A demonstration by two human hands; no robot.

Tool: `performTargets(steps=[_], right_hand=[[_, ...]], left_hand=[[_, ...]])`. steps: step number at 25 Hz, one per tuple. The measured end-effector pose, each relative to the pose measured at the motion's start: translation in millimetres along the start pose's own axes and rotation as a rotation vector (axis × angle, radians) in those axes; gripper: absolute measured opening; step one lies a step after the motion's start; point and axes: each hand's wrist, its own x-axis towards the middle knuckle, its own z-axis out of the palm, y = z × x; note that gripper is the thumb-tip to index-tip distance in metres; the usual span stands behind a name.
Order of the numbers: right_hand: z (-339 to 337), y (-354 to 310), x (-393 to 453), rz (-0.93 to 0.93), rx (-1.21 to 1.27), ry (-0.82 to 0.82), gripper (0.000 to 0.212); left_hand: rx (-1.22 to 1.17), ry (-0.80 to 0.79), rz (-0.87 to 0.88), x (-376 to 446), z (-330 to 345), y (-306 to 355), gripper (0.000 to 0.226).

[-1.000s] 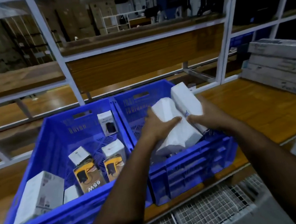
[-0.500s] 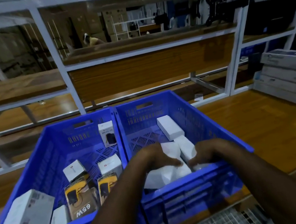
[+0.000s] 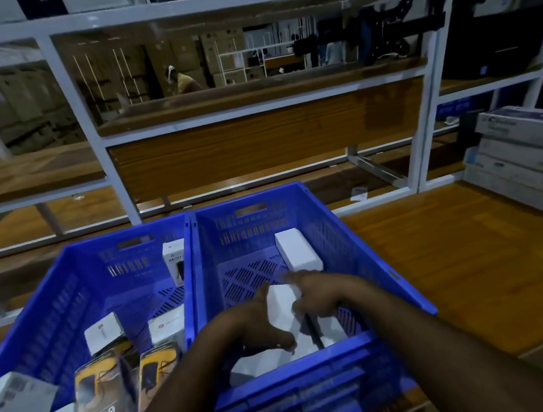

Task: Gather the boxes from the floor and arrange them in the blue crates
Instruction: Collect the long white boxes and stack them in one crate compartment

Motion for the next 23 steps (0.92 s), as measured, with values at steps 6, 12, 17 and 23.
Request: performTargets(steps=[6, 12, 17, 23], right_hand=[[-15.4, -3.8, 13.5, 0.002, -0.031, -0.176, 0.09], [-13.3, 9.4, 23.7, -0.096, 0.16, 0.023, 0.049], [-9.6, 17.1, 43.1, -0.073, 0.108, -0.063, 0.052], [-1.1, 5.6, 54.0, -0.135, -0.189, -0.259, 0.042]], left_hand=[[-0.186, 0.039, -0.004, 1.7, -3.9, -3.7, 0.115], [-0.441, 0.141, -0.007, -2.5, -13.2, -9.3, 0.093], [-1.195, 0.152, 0.084, -20.6, -32.7, -6.1, 0.051], [-1.839, 0.11, 0.232, -1.0, -42.3, -0.7, 0.051]])
